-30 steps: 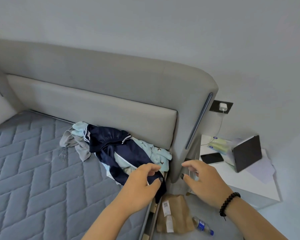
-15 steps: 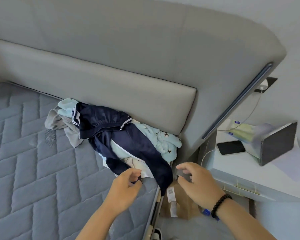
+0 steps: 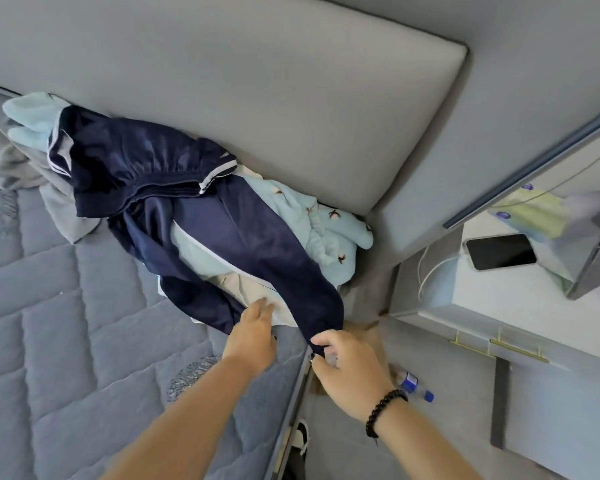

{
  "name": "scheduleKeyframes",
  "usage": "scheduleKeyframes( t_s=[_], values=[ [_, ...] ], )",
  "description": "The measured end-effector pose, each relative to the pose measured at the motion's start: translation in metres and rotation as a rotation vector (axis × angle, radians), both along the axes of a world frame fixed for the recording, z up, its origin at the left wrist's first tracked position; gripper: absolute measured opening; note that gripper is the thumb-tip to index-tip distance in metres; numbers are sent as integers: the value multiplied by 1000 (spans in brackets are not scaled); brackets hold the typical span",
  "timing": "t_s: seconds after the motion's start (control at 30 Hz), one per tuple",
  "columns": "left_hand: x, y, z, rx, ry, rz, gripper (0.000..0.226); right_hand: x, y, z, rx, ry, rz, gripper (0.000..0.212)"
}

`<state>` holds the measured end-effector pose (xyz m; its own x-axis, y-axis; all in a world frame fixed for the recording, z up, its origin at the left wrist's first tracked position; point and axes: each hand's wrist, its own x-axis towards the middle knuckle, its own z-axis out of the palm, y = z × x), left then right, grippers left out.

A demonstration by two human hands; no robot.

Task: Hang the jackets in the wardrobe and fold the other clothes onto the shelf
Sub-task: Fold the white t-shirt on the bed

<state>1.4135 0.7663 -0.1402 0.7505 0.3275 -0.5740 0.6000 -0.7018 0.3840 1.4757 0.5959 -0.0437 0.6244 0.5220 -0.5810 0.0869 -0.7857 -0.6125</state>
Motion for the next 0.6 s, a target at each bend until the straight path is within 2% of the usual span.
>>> scheduleKeyframes(
  t_s=[0.13,0.27,0.43,0.6],
  values=[
    [5,-1,-31,278,-16,-130,64,-2,-1,-19,-46,10,52,29],
    [12,6,-43,422,-83,-116,42,0,-4,-26,-62,5,81,29],
    [20,3,-5,321,-383,119,16,4,-10,-17,-46,4,72,29],
    [26,19,75,65,-622,366,14,14,2,22,-10,-27,68,38]
  ],
)
